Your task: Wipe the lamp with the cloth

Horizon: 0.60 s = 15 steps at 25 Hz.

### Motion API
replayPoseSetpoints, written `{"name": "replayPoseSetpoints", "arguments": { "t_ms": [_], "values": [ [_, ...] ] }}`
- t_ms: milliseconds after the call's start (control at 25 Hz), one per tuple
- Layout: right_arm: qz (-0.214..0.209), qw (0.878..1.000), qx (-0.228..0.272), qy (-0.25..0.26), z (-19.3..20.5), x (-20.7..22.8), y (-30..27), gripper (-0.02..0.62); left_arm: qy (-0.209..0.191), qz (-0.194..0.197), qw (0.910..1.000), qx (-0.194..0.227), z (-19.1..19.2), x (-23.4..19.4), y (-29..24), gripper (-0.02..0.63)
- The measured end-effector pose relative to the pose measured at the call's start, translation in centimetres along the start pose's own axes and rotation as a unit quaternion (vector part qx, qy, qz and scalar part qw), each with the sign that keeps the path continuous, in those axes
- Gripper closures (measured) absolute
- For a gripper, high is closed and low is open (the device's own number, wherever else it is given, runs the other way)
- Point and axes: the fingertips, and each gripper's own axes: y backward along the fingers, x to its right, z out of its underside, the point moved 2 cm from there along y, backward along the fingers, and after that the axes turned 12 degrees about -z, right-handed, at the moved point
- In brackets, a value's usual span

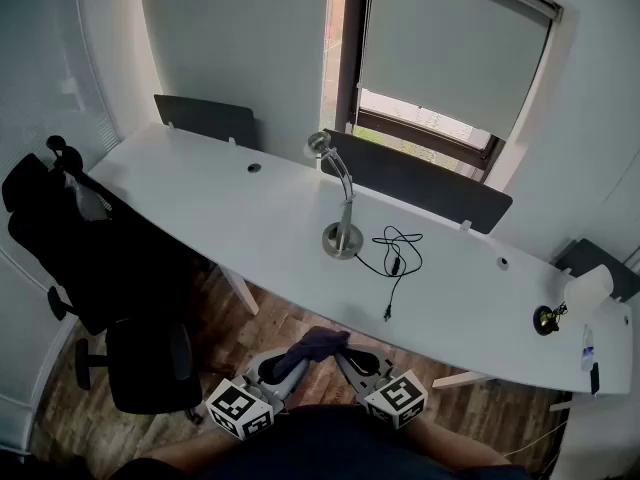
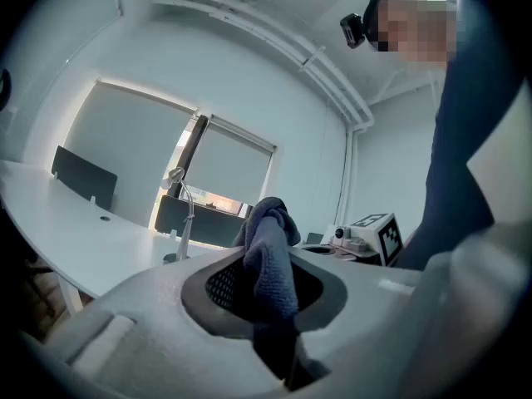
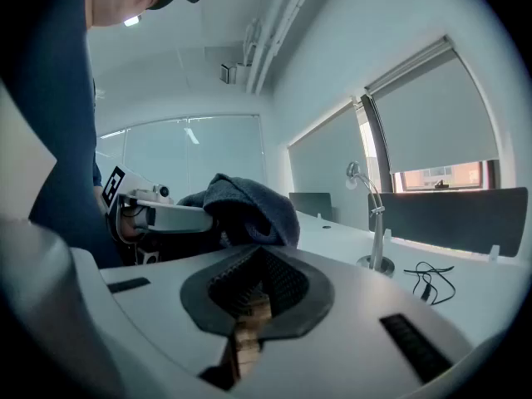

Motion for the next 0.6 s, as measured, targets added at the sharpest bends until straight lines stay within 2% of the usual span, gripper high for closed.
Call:
{"name": "replayPoseSetpoints", "arguments": {
  "t_ms": [600],
  "values": [
    [-0.006,1.0,0.005,-0.008,0.4,1.7,-1.1,0.586,0.009,-0.004,0.9999,-0.006,0.6,-1.5,-1.7,0.548]
  ]
}}
